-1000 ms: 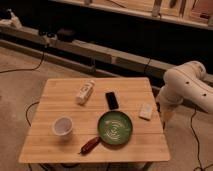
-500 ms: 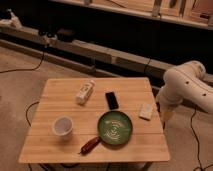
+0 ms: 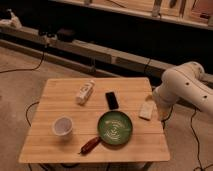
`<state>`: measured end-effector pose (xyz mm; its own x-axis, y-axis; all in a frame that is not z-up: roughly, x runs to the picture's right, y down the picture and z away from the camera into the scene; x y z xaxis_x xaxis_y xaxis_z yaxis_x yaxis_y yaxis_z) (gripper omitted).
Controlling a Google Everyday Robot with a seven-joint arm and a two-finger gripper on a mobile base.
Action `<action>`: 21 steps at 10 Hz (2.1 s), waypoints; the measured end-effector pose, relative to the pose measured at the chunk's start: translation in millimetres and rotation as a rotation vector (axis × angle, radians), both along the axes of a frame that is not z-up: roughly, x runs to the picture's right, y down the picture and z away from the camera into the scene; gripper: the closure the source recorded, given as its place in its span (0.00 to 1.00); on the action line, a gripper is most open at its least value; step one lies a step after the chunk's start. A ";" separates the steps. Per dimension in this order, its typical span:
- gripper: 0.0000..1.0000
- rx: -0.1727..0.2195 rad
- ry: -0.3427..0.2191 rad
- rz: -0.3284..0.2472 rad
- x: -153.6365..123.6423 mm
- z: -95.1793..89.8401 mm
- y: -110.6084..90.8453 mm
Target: Drag the ceramic bowl in a circle
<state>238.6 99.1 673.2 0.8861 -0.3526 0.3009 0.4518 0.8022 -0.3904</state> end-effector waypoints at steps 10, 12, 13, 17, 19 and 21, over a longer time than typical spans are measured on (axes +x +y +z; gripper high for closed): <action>0.35 0.144 -0.773 -0.459 -46.1 -78.8 29.0; 0.35 0.147 -0.780 -0.510 -33.8 -70.7 26.7; 0.35 0.145 -0.774 -0.541 -21.7 -58.6 23.7; 0.35 0.224 -0.898 -0.609 10.3 -21.6 4.9; 0.35 0.257 -0.944 -0.624 13.8 -12.3 -1.5; 0.35 0.260 -0.945 -0.623 15.7 -12.6 -1.6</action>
<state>254.3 97.4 660.5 -0.0016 -0.7971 0.6038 0.8199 0.3446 0.4571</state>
